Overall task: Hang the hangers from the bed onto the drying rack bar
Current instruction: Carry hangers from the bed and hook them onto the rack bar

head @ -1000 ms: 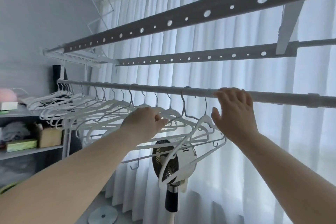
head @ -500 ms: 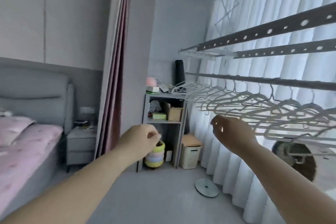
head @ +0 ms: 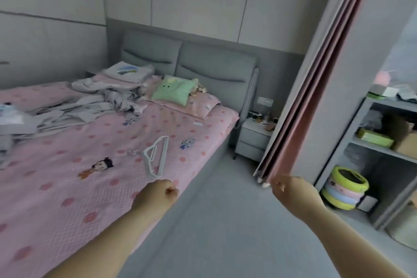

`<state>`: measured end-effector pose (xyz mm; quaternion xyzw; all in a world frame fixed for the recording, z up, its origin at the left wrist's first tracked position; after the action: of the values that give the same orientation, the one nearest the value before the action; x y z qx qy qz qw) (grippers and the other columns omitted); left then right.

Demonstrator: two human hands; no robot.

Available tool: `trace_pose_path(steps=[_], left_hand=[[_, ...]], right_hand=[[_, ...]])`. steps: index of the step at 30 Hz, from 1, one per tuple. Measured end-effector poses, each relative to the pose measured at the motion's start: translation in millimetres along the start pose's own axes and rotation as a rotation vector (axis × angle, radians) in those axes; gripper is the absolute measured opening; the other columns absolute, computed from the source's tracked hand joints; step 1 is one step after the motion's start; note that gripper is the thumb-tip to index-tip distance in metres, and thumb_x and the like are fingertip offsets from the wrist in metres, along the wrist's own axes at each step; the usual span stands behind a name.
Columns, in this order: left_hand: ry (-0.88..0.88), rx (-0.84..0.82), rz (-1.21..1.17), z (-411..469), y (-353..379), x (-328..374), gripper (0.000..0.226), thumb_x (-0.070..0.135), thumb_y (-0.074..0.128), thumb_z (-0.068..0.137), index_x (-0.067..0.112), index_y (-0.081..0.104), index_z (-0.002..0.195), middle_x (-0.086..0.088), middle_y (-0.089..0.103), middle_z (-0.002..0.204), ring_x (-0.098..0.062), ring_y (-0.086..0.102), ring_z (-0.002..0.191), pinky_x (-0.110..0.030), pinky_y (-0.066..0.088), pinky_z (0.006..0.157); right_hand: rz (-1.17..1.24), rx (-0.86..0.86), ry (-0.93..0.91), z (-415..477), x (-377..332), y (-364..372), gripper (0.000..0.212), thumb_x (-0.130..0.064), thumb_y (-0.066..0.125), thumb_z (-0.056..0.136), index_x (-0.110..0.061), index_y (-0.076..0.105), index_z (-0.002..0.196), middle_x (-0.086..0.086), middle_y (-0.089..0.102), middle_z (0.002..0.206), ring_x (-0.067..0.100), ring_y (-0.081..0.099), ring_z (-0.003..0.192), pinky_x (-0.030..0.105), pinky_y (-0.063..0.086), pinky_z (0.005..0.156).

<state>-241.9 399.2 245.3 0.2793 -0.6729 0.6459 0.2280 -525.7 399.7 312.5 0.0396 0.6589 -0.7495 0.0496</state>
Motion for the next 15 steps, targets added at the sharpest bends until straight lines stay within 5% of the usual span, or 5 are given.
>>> trace_pose_path(steps=[6, 10, 15], left_hand=[[-0.26, 0.045, 0.032, 42, -18, -102, 0.032, 0.022, 0.042, 0.093, 0.023, 0.043, 0.061, 0.005, 0.057, 0.068, -0.018, 0.059, 0.071, -0.025, 0.043, 0.067], [-0.375, 0.101, 0.11, 86, -27, -152, 0.033, 0.02, 0.039, 0.094, 0.025, 0.041, 0.062, 0.008, 0.049, 0.063, -0.013, 0.047, 0.062, -0.024, 0.033, 0.055], [-0.546, 0.123, 0.224, 133, -27, -212, 0.034, 0.023, 0.037, 0.097, 0.023, 0.035, 0.063, 0.009, 0.04, 0.063, -0.011, 0.042, 0.063, -0.02, 0.023, 0.047]], right_hand=[[0.097, -0.171, -0.099, 84, -67, 87, 0.014, -0.025, 0.038, 0.094, -0.028, 0.045, 0.082, 0.0, 0.061, 0.091, 0.022, 0.055, 0.082, 0.022, 0.035, 0.065], [0.129, -0.281, -0.131, 154, -100, 138, 0.023, -0.023, 0.038, 0.093, -0.023, 0.059, 0.102, 0.002, 0.066, 0.106, 0.023, 0.06, 0.096, 0.023, 0.041, 0.073], [0.091, -0.413, -0.152, 229, -132, 187, 0.028, -0.024, 0.034, 0.094, -0.025, 0.057, 0.11, -0.001, 0.063, 0.11, 0.021, 0.056, 0.104, 0.024, 0.043, 0.079]])
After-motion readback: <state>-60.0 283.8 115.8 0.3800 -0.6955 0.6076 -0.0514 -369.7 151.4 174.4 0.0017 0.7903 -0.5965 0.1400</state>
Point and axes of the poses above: each hand's wrist, its own z-axis towards the middle knuckle, its own y-axis out of the palm, x = y × z, the point moved 4 cm from there along z, towards the middle knuckle
